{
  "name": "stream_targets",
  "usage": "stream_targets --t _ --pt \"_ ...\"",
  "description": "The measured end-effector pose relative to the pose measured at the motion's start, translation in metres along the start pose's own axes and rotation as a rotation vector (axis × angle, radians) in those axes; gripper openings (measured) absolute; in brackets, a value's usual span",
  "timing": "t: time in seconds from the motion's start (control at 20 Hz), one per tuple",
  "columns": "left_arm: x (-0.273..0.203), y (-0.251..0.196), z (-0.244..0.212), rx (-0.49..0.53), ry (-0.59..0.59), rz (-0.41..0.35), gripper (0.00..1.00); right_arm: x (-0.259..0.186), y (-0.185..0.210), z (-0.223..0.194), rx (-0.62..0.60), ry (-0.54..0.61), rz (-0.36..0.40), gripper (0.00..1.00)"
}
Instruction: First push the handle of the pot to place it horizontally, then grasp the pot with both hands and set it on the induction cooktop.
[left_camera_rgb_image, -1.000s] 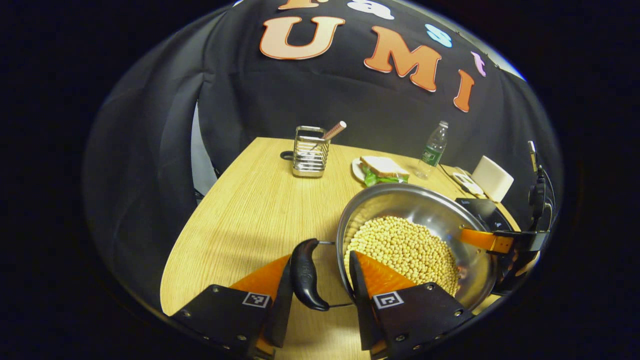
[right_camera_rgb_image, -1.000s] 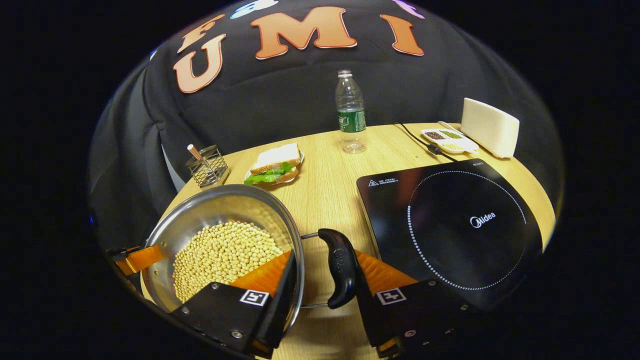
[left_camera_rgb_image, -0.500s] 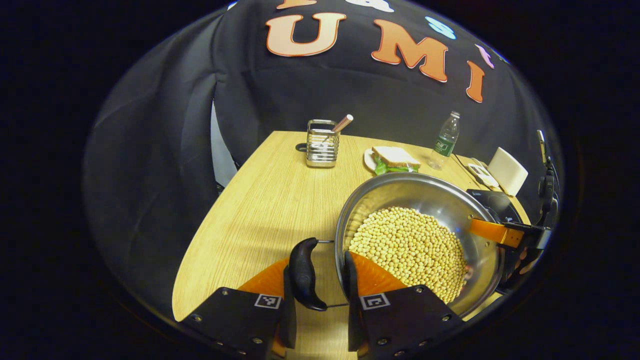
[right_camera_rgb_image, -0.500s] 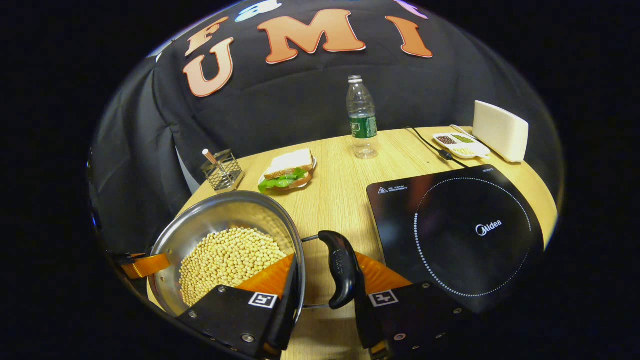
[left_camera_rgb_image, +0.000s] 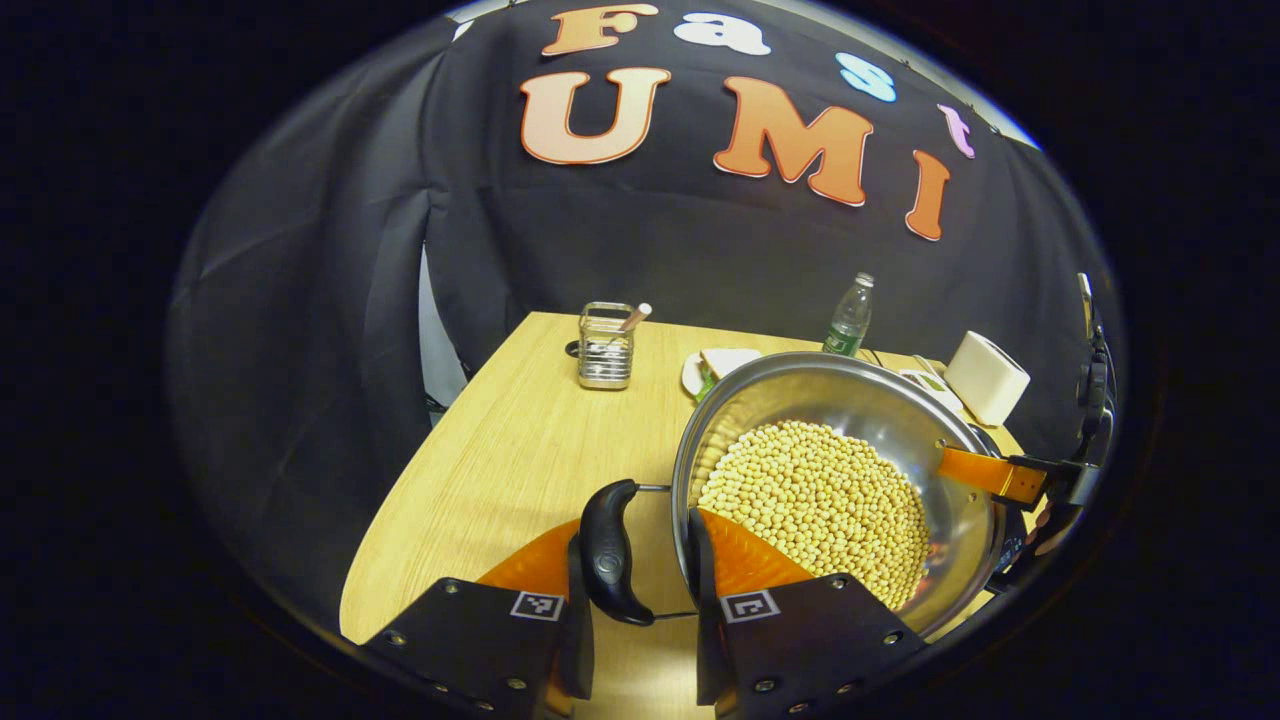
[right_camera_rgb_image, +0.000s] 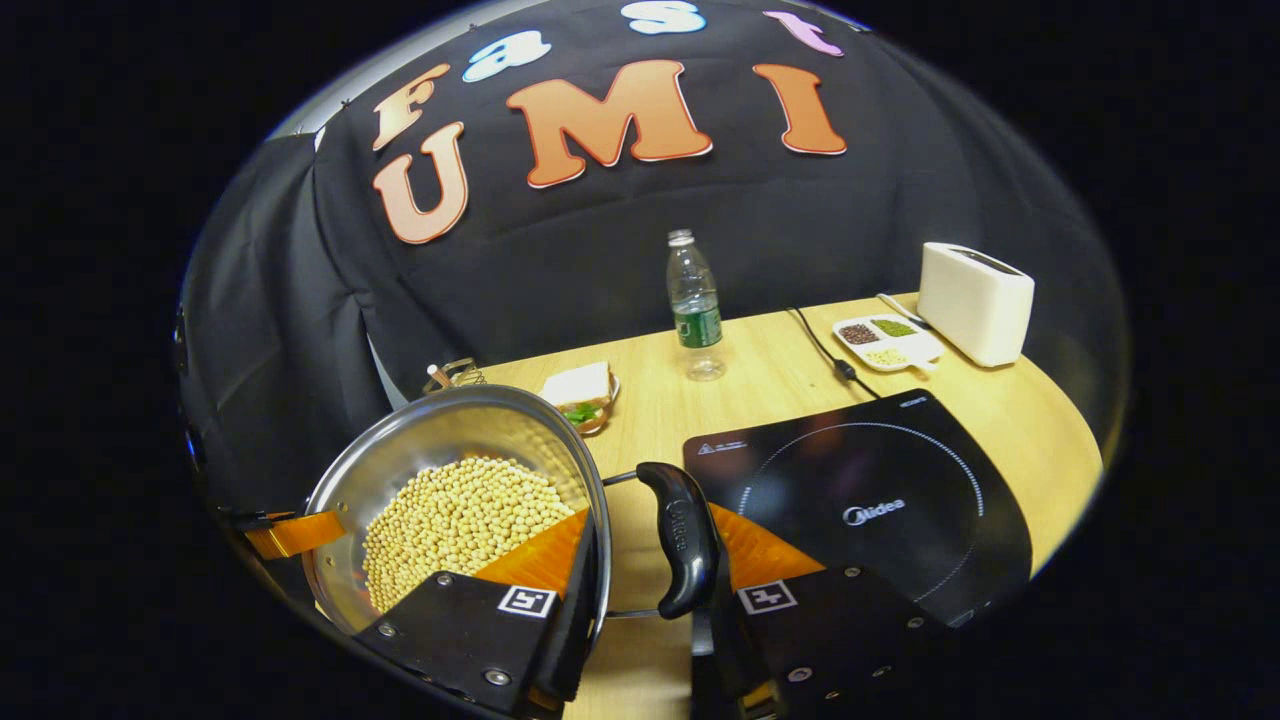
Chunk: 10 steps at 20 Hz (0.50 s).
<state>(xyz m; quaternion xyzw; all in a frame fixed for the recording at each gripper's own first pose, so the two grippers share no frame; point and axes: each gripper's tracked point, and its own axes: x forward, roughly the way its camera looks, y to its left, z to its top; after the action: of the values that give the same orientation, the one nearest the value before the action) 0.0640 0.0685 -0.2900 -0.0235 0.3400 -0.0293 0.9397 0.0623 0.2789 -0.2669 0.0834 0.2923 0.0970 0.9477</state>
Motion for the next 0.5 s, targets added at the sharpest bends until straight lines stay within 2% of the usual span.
stream_targets --t 0.2,0.25,0.3,0.5 --pt "-0.006 -0.040 0.006 0.030 -0.010 -0.030 0.42 -0.018 -0.039 0.011 0.029 -0.021 -0.026 0.52" --pt "-0.007 -0.051 0.008 0.037 -0.012 -0.039 0.42 -0.022 -0.049 0.012 0.038 -0.025 -0.035 0.47" --pt "-0.007 -0.065 0.010 0.045 -0.011 -0.049 0.42 -0.026 -0.059 0.015 0.044 -0.030 -0.045 0.52" --pt "-0.002 -0.111 0.010 0.054 0.000 -0.093 0.42 -0.039 -0.101 0.021 0.061 -0.049 -0.092 0.52"
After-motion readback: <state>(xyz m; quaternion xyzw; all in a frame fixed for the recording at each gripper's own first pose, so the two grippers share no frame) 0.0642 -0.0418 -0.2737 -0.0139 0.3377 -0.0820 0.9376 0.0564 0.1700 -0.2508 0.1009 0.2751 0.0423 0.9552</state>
